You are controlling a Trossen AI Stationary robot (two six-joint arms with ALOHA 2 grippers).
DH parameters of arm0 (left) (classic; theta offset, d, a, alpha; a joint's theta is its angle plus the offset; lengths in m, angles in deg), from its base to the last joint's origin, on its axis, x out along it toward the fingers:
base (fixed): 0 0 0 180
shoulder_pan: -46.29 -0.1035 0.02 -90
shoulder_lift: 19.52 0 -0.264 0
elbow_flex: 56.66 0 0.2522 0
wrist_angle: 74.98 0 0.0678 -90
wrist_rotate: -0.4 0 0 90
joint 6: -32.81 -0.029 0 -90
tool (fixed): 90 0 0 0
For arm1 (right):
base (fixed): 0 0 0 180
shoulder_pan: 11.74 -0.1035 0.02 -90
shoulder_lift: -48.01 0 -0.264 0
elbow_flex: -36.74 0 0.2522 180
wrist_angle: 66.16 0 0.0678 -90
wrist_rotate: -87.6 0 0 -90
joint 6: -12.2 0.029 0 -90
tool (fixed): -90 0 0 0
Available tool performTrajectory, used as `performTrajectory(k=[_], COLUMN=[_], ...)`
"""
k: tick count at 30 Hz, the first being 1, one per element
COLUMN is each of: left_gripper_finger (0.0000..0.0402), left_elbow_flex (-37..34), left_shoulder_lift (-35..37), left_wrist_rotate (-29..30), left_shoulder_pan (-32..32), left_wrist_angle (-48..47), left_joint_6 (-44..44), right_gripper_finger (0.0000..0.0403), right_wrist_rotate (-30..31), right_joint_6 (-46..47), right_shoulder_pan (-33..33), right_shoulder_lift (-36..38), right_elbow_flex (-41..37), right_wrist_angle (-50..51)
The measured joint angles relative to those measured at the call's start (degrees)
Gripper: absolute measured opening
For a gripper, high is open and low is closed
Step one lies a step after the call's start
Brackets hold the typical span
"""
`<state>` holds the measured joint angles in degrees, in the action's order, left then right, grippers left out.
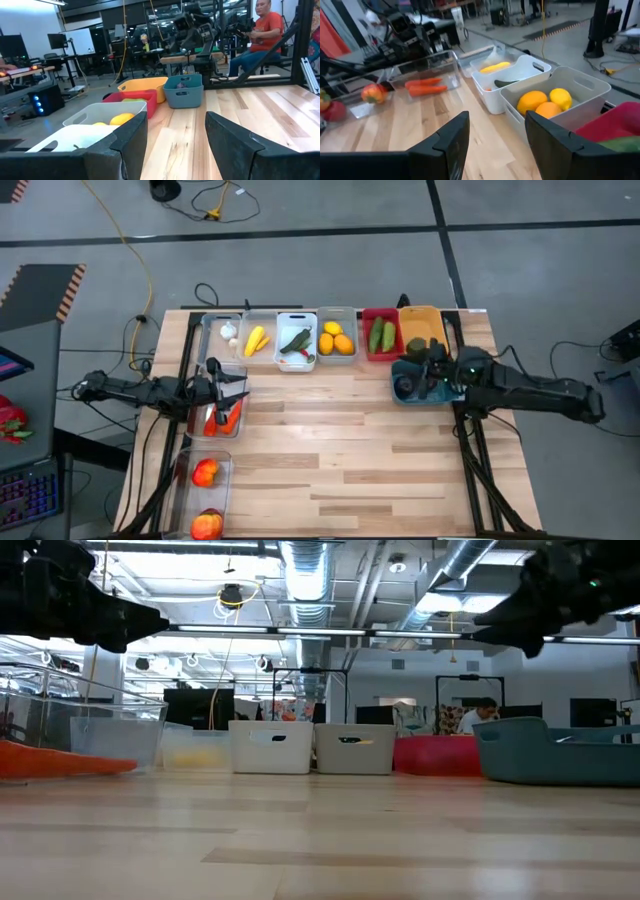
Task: Sort produce into baskets
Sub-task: Return to Home Position
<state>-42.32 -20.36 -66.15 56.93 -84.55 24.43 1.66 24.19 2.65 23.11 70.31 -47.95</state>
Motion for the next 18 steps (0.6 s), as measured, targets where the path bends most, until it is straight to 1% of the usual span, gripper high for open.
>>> performTrajectory(k=[8,12,18], left_gripper_finger=[0.0187,0.0187,0.0187], left_elbow_flex=[0.00,0.00,0.00], left_shoulder_lift=[0.00,0.00,0.04], left_wrist_rotate=[0.22,0.94,1.54], left_shoulder_pan=[0.00,0.00,-0.05], left_wrist_angle=[0.00,0.02,0.13], left_joint_6=[1.01,1.07,0.96], right_gripper_finger=[0.0218,0.0218,0.0218], right_wrist_rotate=[0.09,0.14,0.37], right_joint_6=[0.17,0.08,-0.24], right_shoulder_pan=[0.00,0.00,0.07], right_shoulder_lift=[17.65,24.87,23.50], right_elbow_flex=[-9.46,-13.17,-16.39], right_wrist_angle=[-0.31,0.27,-1.25])
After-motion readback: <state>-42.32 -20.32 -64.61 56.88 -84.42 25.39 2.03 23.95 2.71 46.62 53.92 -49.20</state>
